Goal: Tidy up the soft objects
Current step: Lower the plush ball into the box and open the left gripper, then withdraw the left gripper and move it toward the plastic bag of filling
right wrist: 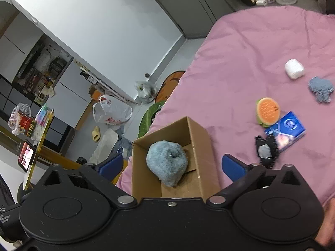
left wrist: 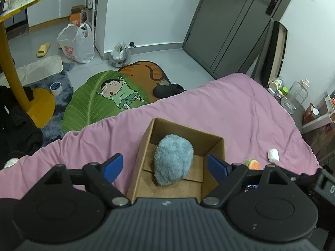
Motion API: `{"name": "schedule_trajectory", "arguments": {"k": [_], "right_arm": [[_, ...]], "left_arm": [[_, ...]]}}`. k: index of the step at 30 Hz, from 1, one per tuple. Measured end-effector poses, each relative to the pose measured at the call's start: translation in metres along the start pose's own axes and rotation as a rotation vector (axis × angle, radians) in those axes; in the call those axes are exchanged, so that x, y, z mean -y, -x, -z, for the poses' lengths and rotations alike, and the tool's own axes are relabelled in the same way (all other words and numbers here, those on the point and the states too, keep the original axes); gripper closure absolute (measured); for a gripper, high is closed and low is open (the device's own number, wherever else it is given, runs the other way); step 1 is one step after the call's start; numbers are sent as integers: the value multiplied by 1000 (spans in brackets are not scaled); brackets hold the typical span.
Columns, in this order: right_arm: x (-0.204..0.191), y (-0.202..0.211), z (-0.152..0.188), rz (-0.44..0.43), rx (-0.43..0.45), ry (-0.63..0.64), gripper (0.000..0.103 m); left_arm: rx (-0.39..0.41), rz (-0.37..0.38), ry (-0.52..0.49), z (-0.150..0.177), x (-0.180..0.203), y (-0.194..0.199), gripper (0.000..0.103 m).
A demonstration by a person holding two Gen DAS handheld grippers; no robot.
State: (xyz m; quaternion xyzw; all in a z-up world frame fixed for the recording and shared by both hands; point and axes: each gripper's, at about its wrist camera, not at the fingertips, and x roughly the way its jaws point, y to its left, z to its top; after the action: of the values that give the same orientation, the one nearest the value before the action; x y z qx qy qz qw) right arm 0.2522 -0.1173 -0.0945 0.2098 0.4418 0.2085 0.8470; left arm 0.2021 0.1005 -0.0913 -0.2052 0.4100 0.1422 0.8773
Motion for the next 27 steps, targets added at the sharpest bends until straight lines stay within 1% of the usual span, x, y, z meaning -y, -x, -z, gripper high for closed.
{"name": "schedule_trajectory", "arguments": {"k": [3,5,7,16,20,24,27], "right_arm": [[2,14,1,-1,13,25,0],[4,23,1,11,31,37,0],[7,30,3,20,37,47,0],[20,58,8,39,50,112,0],[27,70,8,63,53,140,0],[33,82,9,66,54,149,0],[37,89,10,75,46,162,0]], "left_arm": [[12,-2,-14,7,9,11,8],[20,0,-31,12,16,18,6],[34,0,-42,16,21,26,0],[54,26,-67,36,39,49,0],[60,19,-77,43,46,56,0],[56,30,-88,49,53,63,0],[55,20,-121,55,62,69,0]]}}
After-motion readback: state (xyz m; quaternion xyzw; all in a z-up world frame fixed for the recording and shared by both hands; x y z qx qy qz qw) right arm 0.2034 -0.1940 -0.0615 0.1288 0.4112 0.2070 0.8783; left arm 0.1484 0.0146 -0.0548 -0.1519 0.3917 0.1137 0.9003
